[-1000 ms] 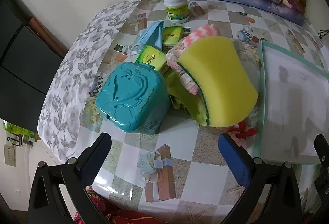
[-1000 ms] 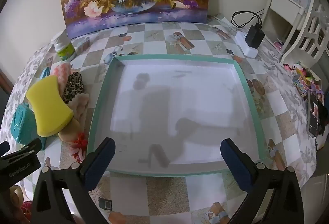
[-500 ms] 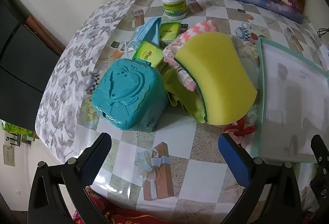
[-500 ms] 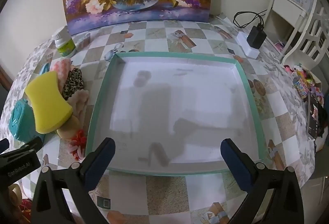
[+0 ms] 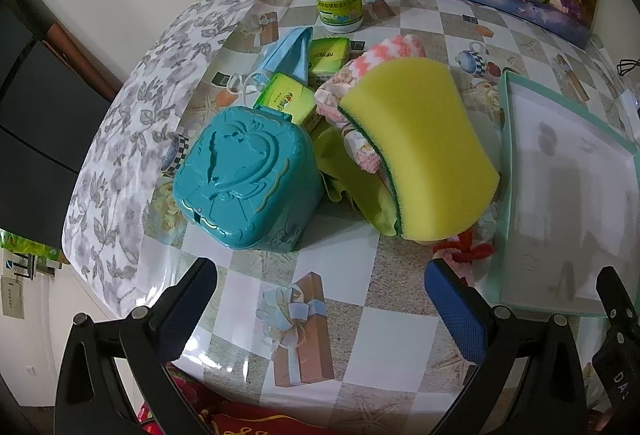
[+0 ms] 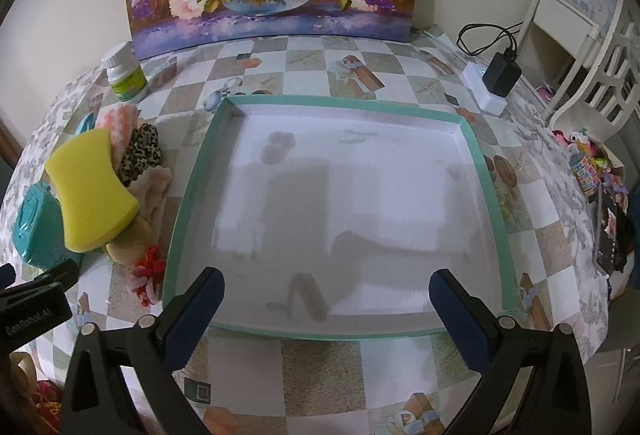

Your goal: Organize soft objects

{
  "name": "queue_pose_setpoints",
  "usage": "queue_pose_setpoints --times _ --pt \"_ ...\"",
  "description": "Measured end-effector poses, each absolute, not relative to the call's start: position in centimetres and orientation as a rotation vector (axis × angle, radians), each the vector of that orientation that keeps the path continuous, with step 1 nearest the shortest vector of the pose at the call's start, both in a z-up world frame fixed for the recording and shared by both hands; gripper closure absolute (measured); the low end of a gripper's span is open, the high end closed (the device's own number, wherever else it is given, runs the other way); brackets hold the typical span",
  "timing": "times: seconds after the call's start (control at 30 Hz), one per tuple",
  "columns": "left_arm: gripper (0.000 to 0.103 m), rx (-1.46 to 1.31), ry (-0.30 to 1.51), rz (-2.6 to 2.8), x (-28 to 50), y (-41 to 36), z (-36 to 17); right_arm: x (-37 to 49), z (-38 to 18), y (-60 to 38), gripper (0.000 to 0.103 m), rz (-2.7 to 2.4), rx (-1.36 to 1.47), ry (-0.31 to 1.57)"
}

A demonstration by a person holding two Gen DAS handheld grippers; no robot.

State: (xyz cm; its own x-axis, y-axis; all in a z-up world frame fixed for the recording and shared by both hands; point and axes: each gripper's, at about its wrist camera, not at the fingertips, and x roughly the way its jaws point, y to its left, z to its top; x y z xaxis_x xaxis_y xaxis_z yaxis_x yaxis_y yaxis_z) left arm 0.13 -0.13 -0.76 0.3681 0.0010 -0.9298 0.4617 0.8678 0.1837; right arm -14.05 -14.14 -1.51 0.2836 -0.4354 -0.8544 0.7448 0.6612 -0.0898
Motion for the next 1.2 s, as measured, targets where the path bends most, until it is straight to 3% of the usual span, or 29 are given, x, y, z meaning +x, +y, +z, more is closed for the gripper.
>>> queue_pose_setpoints --times 1.2 --pt "0.0 0.459 1.177 -0.309 0.2 -0.14 -0.96 -13.84 -1.65 -14.31 0.0 -0.813 0.354 1.017"
